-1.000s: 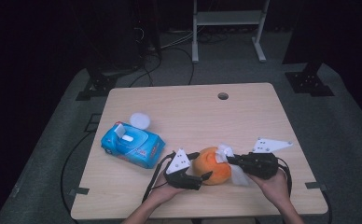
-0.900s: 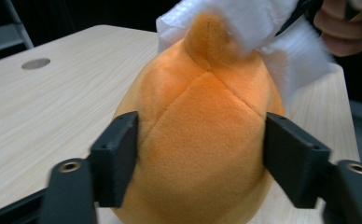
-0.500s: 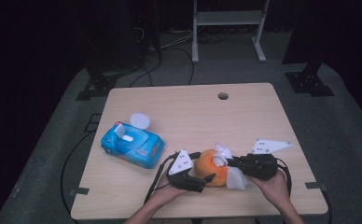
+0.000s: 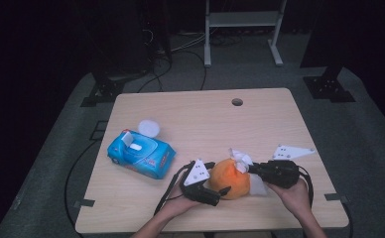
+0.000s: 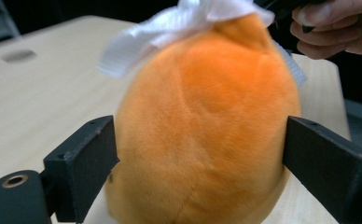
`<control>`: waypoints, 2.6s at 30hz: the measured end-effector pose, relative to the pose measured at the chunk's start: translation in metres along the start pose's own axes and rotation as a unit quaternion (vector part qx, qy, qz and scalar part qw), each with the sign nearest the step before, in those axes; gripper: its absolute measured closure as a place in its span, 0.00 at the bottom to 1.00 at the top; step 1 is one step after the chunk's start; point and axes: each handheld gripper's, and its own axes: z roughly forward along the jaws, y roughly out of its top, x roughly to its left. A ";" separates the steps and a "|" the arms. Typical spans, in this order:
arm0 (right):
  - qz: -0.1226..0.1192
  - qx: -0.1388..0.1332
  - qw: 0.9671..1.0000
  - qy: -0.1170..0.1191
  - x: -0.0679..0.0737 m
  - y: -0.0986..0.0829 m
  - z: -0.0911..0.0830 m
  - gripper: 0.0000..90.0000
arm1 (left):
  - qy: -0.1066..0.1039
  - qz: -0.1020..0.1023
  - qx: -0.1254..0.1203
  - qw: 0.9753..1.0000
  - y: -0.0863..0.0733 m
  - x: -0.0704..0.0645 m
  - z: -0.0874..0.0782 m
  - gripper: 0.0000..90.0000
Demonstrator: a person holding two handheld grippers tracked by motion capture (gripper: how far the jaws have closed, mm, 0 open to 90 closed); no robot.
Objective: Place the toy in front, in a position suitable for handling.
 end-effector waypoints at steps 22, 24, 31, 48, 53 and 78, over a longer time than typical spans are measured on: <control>0.019 -0.026 0.999 0.028 0.000 0.004 -0.004 0.95 | 0.020 0.033 -0.014 0.999 0.007 -0.006 -0.006 0.31; 0.017 -0.023 0.999 0.035 0.002 0.003 -0.002 0.95 | 0.019 0.021 0.004 1.000 0.003 -0.003 0.002 0.18; -0.008 -0.035 0.999 0.020 0.014 0.006 -0.003 0.95 | 0.042 0.054 0.006 0.998 0.010 -0.007 -0.004 0.49; -0.010 0.025 0.998 0.057 0.021 -0.004 0.023 0.95 | 0.060 0.049 0.011 0.997 0.020 0.002 -0.027 0.30; -0.017 -0.006 0.998 0.062 0.026 0.002 0.011 0.95 | 0.022 0.030 0.031 0.999 0.014 0.002 -0.023 0.36; -0.005 0.013 0.997 0.071 0.021 -0.001 0.018 0.95 | -0.013 0.045 0.043 0.998 0.011 0.003 -0.024 0.54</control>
